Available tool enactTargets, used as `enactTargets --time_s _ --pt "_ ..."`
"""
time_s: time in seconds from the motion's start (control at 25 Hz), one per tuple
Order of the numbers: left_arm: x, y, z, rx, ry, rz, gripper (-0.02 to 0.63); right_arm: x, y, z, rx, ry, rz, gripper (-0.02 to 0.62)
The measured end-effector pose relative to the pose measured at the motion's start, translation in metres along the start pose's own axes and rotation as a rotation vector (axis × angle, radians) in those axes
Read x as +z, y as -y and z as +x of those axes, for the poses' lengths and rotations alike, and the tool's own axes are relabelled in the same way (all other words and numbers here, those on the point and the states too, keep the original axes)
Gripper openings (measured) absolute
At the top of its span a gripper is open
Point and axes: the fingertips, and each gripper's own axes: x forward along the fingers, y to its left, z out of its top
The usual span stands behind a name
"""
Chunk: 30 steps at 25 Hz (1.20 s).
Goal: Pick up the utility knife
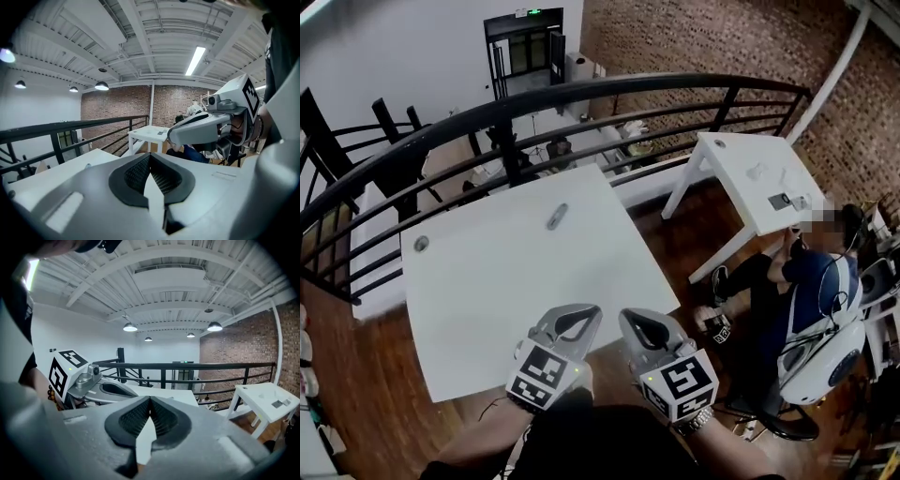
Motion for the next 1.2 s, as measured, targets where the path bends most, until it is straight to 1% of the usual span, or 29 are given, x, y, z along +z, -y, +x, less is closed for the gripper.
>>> enactTargets --time_s 0.2,0.4,0.6,0.92,1.08,1.2 --pt "0.013 -0.023 0.012 0.037 -0.001 -0.004 0.015 0.017 0.015 0.028 0.05 0.007 -0.009 -0.008" --pt "0.016 -0.042 0.012 0.109 -0.017 -0.017 0.015 0.028 0.013 0.052 0.137 0.016 -0.028 -0.008" --pt "0.022 -0.05 0.03 0.193 -0.03 -0.036 0.017 0.029 0.028 0.062 0.237 0.013 -0.049 -0.008" --pt "0.049 -0.034 0.085 0.352 -0.022 -0.063 0.015 0.036 0.089 0.049 0.389 0.049 -0.114 -0.008" --pt "0.061 -0.02 0.116 0.416 -0.022 -0.073 0.017 0.03 0.12 0.038 0.455 0.05 -0.125 -0.007" --pt "0.064 -0.011 0.13 0.462 -0.037 -0.085 0.017 0.025 0.138 0.029 0.5 0.046 -0.126 -0.008"
